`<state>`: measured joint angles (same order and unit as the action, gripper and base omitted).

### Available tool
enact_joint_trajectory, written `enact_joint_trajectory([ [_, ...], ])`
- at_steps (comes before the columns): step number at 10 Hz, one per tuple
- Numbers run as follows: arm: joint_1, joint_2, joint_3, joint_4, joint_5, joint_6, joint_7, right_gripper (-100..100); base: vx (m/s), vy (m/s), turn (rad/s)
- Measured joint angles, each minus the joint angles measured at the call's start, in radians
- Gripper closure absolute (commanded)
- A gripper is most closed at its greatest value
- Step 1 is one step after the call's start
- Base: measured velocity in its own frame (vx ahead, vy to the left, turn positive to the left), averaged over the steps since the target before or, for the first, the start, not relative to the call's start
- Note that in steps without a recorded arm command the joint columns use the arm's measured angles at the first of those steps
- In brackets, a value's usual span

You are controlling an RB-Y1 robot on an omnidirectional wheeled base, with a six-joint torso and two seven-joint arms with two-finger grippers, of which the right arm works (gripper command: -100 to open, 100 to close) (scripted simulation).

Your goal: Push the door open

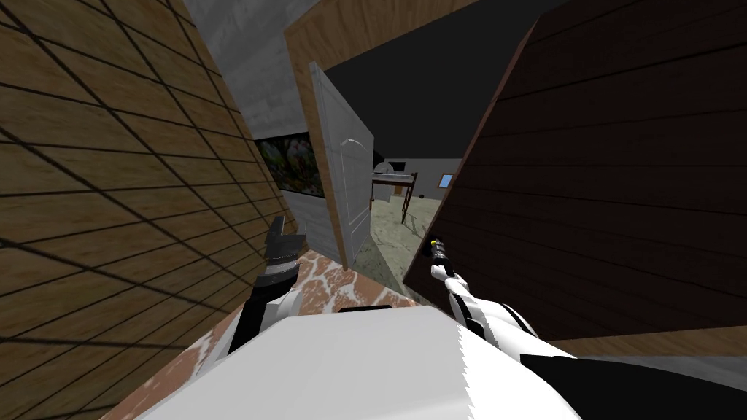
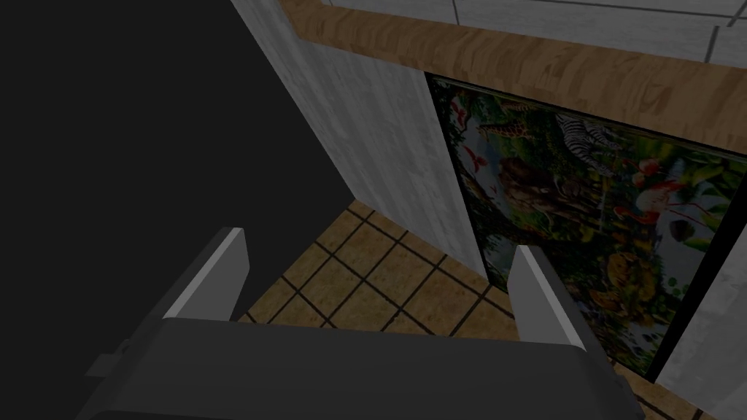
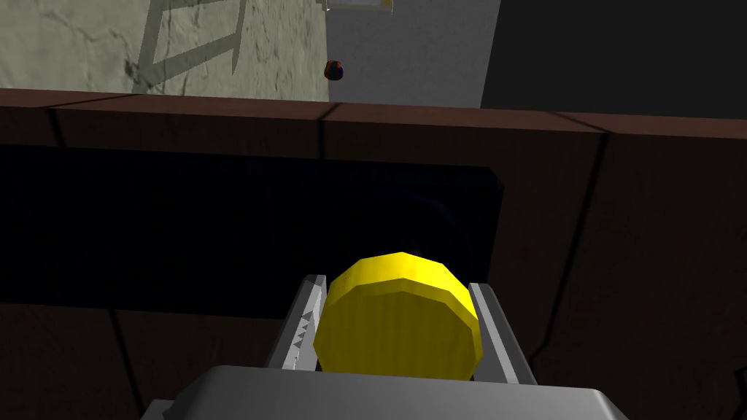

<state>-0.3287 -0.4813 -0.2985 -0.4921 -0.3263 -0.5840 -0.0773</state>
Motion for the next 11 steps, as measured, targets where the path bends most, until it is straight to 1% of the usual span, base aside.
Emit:
enact_joint_trajectory([
  [1,-0.024,-0.002,-0.009,0.048,-0.003,-0.017,0.010,100,0.122,-0.026,-0.015],
  [2,-0.005,0.005,-0.026,0.007,-0.011,-0.003,0.027,100,0.135,-0.012,-0.041],
  [3,-0.002,0.011,-0.046,-0.012,-0.020,0.012,0.050,100,0.200,-0.042,-0.045],
  [4,-0.009,0.017,-0.064,0.002,-0.027,0.010,0.072,100,0.202,-0.027,-0.048],
  [5,0.003,0.025,-0.087,-0.021,-0.037,0.018,0.095,100,0.140,-0.025,-0.029],
  [6,-0.009,0.018,-0.094,-0.005,-0.040,0.017,0.102,100,0.067,-0.026,-0.008],
  [7,-0.020,0.009,-0.092,0.017,-0.040,0.003,0.098,100,0.127,-0.036,-0.053],
  [8,-0.022,0.017,-0.109,0.016,-0.047,0.004,0.113,100,0.178,-0.024,-0.052],
  [9,-0.045,0.016,-0.122,0.059,-0.052,-0.009,0.130,100,0.170,-0.018,-0.031],
  [10,-0.052,0.014,-0.133,0.082,-0.056,-0.023,0.139,100,0.104,-0.030,-0.016],
  [11,-0.044,0.016,-0.143,0.063,-0.061,-0.016,0.149,100,0.094,-0.032,-0.029],
])
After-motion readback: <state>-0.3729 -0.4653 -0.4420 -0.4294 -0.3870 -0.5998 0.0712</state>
